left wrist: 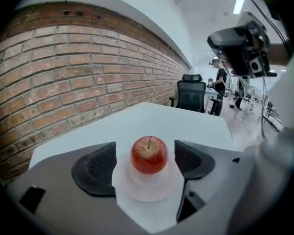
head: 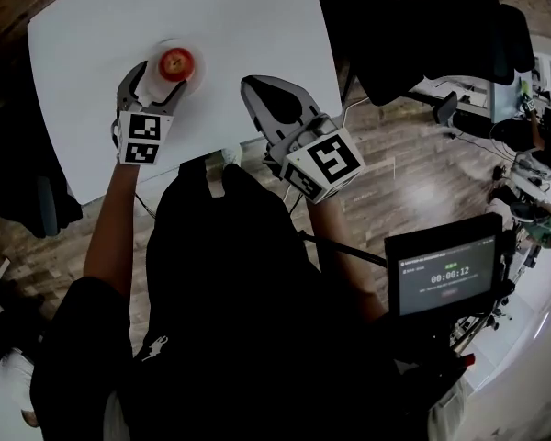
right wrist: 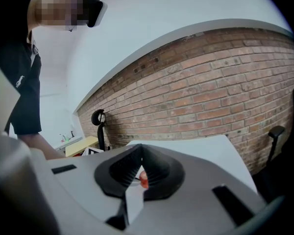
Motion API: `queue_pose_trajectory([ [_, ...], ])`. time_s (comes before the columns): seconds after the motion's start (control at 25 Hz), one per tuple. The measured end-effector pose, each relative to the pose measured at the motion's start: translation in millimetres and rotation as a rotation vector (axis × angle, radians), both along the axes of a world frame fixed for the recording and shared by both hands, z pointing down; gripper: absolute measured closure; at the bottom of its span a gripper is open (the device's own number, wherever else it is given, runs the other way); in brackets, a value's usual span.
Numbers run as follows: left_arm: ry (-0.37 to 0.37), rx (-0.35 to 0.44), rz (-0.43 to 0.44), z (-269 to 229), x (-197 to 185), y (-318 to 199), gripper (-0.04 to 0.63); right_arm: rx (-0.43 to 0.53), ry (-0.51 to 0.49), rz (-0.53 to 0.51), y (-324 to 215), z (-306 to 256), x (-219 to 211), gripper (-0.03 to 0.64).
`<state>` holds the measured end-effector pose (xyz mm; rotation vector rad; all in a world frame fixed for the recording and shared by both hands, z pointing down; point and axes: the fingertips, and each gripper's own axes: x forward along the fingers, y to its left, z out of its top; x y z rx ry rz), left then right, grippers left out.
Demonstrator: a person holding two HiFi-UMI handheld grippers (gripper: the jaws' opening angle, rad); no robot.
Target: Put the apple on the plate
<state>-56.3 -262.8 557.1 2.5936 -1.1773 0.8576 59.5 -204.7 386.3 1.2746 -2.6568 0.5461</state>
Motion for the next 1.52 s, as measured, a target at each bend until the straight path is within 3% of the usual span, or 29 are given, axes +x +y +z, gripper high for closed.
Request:
queue_pose_trajectory([
  [0.52,-0.004,0.024,-0.087,-18,-15,23,0.325,0.059,-0.043,-0.097,3,-3,-18,0.614],
  [0.8,0.047,0.024,-0.13,-35,-16,36,0.36,0.085,-0.06,-0.131,3,-9,-27,0.614],
  [1.08,0.088,0.109,-0.157,-99,-12,71,0.444,0.144,-0.077,-0.179,34,-50,-33,0.614],
  [1.52,0.132,0.201,-0.231,-147,-22,98,0.548,0.186,-0.09,-0.243,54,-63,-43,0.614],
])
